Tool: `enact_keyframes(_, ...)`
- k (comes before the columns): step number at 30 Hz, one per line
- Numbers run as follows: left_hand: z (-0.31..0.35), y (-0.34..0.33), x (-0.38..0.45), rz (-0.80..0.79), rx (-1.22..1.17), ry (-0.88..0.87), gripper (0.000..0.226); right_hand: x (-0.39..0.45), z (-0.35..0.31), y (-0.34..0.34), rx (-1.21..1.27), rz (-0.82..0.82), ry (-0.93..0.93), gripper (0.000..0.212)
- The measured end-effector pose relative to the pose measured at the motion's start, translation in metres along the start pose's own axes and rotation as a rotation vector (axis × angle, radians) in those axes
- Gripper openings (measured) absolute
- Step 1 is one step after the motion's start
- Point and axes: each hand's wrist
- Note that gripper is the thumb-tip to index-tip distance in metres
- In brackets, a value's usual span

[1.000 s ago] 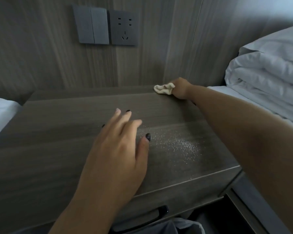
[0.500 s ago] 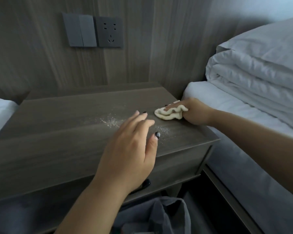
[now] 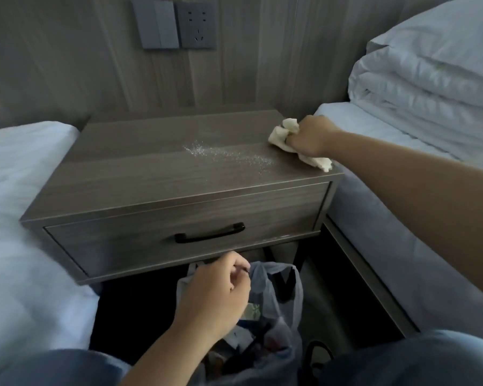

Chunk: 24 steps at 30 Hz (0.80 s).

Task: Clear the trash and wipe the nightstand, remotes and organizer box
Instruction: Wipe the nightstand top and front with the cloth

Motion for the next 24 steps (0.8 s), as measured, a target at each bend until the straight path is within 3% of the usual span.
enact_keyframes(3,-0.023,-0.021,0.020,-0.061,0.193,0.176,0.022,-0.004,0.006,-0.018,0.211,0.121,0.005,0.039)
enact_keyframes(7,-0.067,-0.036,0.047,-0.044,0.333,0.528,0.057,-0.009,0.012,-0.033,0.478,0.243,0.004,0.030)
enact_keyframes(9,-0.088,-0.046,0.055,-0.092,0.269,0.732,0.071,-0.008,0.015,-0.034,0.557,0.275,0.005,0.030)
enact_keyframes(11,-0.104,-0.059,0.054,0.013,0.038,0.813,0.059,-0.006,0.017,-0.035,0.598,0.278,-0.009,0.022)
enact_keyframes(13,-0.107,-0.065,0.053,-0.061,0.127,0.898,0.051,-0.006,0.020,-0.035,0.630,0.281,-0.022,0.019)
enact_keyframes(18,-0.111,-0.058,0.060,-0.223,0.240,0.810,0.067,-0.005,0.023,-0.034,0.680,0.289,-0.015,0.022)
enact_keyframes(24,-0.082,-0.066,0.071,-0.297,0.192,0.635,0.043,0.005,0.029,-0.027,0.592,0.201,0.015,0.025)
Point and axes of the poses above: each hand's wrist, its own x-axis towards the middle knuckle, its own y-axis out of the back of the hand, z = x × y, and after that the axes turned 9 degrees about y, right-handed
